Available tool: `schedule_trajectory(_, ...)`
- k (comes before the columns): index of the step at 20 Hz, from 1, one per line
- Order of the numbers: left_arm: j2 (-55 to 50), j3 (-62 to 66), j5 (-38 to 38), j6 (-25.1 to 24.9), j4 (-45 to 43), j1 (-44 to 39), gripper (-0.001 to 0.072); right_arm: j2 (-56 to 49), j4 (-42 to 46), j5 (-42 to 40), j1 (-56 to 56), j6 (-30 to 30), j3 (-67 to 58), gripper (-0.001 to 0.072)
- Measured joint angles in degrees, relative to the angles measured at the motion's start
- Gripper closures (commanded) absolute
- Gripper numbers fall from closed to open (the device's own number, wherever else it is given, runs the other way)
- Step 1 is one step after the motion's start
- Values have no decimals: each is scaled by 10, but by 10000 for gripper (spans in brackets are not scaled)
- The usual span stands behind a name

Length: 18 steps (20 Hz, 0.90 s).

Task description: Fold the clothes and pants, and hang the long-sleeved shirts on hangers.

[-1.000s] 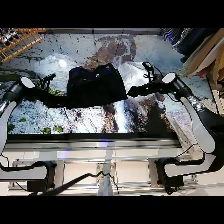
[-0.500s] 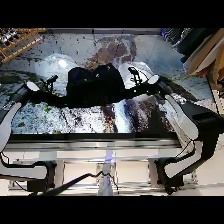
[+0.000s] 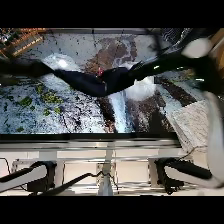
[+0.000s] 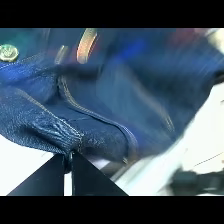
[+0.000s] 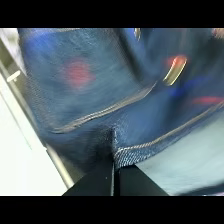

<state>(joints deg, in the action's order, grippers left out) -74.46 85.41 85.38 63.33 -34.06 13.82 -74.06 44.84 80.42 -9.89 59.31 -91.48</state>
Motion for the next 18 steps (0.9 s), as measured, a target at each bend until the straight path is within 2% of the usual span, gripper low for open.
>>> schedule_trajectory(5, 110, 126, 55, 26, 201, 84, 694, 193, 34, -20, 0, 59, -101, 679)
schedule_trajectory(8, 162, 147, 80, 31, 255, 117, 694, 264, 41, -45, 0, 73, -124, 678)
schedule_trajectory(10, 180, 146, 90, 32, 240, 118, 694, 281, 43, -59, 0, 88, -127, 678)
schedule_trajectory(13, 183, 79, 82, 34, 154, 66, 695, 245, 58, -67, 0, 112, -85, 677)
schedule_trajectory(16, 147, -60, 11, 32, 61, -15, 694, 148, 66, -90, -1, 123, 4, 677)
schedule_trajectory(18, 91, -138, -63, 26, 32, -49, 687, 63, 65, -150, 0, 134, 58, 677)
